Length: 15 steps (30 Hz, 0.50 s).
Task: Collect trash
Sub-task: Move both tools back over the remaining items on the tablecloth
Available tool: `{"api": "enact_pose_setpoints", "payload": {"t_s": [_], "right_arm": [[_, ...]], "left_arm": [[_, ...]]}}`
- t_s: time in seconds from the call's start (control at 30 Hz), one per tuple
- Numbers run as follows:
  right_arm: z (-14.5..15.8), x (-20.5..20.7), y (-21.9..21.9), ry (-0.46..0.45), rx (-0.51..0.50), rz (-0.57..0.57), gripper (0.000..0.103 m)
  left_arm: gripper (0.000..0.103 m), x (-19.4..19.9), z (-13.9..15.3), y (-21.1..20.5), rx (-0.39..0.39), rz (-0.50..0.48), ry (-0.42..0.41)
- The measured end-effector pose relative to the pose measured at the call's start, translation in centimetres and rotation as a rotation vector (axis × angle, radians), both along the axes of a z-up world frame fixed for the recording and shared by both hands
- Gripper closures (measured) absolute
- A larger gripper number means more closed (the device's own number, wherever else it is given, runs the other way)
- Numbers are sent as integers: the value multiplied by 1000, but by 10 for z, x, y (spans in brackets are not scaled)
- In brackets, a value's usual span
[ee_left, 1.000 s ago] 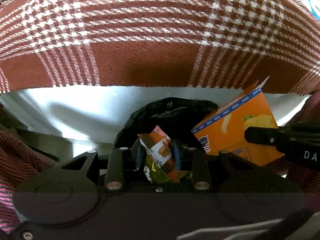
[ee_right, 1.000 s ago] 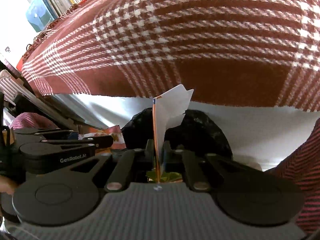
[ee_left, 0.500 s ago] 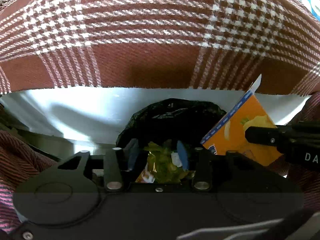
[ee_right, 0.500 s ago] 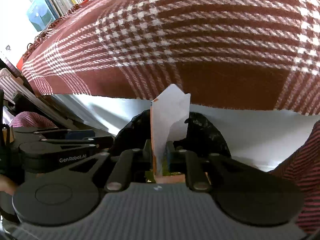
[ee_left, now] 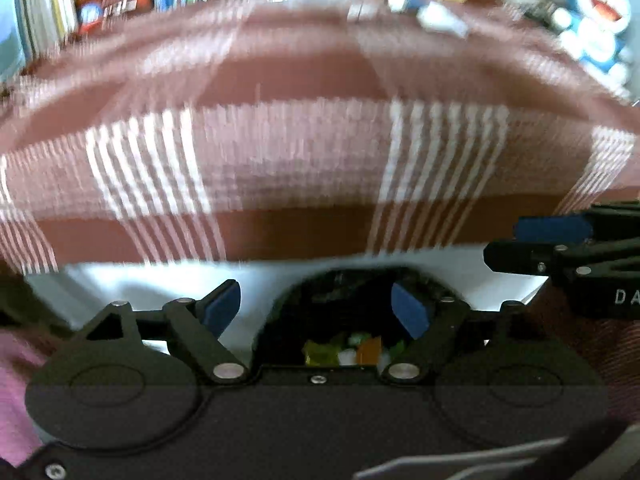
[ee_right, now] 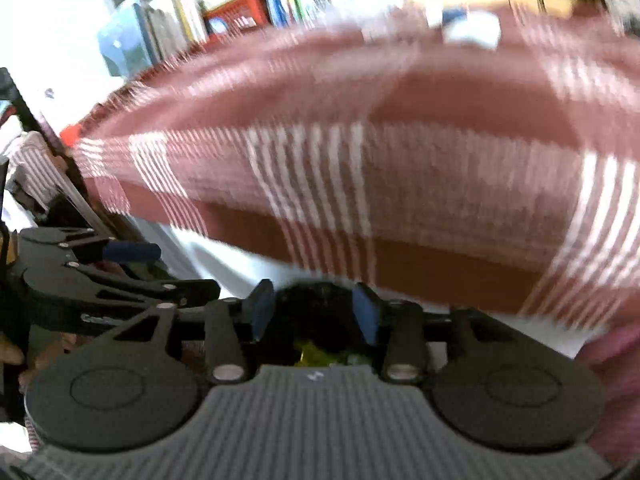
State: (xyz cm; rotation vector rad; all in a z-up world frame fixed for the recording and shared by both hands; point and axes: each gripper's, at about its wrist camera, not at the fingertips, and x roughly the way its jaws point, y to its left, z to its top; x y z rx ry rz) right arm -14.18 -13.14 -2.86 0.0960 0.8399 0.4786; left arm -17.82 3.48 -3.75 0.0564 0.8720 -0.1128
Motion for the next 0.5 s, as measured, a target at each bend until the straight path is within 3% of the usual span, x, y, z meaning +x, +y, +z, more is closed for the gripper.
{"api": "enact_pose_setpoints", "payload": {"t_s": [0.13, 0.3, 0.5], "right_arm": [[38, 4, -9, -109, -12, 29, 36], [75, 26, -22, -215, -10, -22, 35], [89, 74, -39, -296, -80, -143, 32]], "left_arm": [[17, 3, 43, 4, -8, -47, -117], [11, 30, 84, 3, -20, -76, -256], [11, 98, 96, -13, -78, -88, -317]]}}
